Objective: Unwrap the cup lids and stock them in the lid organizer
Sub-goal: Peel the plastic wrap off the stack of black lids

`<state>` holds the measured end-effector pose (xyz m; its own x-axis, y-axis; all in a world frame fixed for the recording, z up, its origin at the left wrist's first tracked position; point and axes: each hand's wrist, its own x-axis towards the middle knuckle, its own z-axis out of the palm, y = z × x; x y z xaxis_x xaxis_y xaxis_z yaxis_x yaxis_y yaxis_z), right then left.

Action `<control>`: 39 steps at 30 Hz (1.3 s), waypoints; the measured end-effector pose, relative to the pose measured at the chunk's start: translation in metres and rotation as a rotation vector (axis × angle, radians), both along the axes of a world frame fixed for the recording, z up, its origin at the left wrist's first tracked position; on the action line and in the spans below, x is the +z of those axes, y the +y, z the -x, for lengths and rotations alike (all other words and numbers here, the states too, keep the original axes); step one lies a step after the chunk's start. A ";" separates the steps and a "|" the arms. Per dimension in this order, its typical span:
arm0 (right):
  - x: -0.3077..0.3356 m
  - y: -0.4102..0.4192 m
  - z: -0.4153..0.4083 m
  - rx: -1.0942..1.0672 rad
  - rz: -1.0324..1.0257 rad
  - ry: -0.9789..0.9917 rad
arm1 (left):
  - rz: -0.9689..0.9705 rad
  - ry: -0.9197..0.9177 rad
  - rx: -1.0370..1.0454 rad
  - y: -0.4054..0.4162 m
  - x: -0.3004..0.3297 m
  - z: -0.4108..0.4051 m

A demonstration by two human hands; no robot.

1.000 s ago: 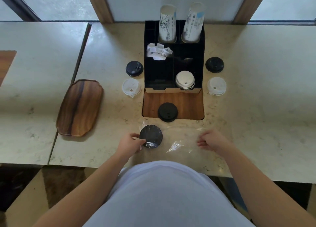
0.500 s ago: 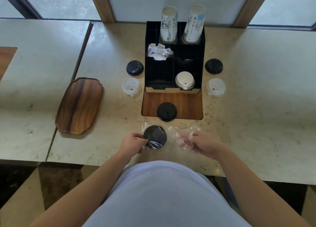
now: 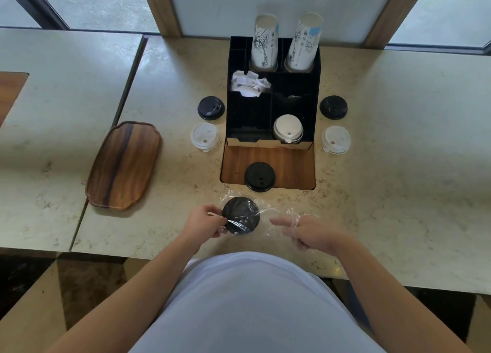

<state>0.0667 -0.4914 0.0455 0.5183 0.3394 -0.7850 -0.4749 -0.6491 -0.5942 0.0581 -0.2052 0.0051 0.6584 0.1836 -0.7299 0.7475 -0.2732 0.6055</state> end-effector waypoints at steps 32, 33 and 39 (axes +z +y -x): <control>-0.013 0.012 0.005 -0.338 -0.206 0.178 | -0.006 -0.101 -0.154 -0.012 0.022 0.000; -0.014 0.013 0.006 -0.367 -0.206 0.173 | -0.031 -0.119 -0.165 -0.014 0.023 -0.001; -0.013 0.015 0.007 -0.391 -0.263 0.180 | -0.098 -0.155 -0.213 -0.015 0.026 -0.001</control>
<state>0.0599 -0.4764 0.0325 0.5105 0.3451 -0.7876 -0.7625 -0.2417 -0.6001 0.0590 -0.2204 0.0315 0.7919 0.0934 -0.6034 0.5675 -0.4773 0.6709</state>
